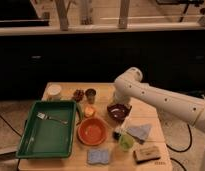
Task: Stack bowls on top of each other
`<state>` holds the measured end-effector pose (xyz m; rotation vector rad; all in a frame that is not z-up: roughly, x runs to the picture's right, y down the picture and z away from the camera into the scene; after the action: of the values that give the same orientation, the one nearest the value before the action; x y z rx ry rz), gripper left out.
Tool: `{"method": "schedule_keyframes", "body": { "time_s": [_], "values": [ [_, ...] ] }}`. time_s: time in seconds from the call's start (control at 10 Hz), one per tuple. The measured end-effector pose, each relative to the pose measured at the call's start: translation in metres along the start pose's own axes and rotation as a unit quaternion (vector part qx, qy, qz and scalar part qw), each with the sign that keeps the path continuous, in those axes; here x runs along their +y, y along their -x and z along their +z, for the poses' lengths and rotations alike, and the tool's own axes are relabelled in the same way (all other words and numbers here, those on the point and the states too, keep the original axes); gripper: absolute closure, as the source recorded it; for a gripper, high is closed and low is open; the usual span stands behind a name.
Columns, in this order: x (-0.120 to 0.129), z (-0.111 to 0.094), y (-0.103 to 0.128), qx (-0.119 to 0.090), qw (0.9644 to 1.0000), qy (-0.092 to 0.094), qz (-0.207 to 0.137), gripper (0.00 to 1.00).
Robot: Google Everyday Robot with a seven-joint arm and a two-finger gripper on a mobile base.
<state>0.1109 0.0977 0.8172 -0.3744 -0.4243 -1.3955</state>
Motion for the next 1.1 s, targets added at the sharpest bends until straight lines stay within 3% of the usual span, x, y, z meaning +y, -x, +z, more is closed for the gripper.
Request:
{"method": "schedule_keyframes", "body": {
  "time_s": [0.2, 0.5, 1.1],
  "values": [
    [0.007, -0.009, -0.004, -0.002, 0.9997, 0.016, 0.016, 0.20],
    [0.022, -0.004, -0.005, -0.016, 0.9987, 0.028, 0.039, 0.20],
    [0.046, 0.040, 0.007, -0.047, 0.9970, 0.016, 0.059, 0.20]
  ]
}}
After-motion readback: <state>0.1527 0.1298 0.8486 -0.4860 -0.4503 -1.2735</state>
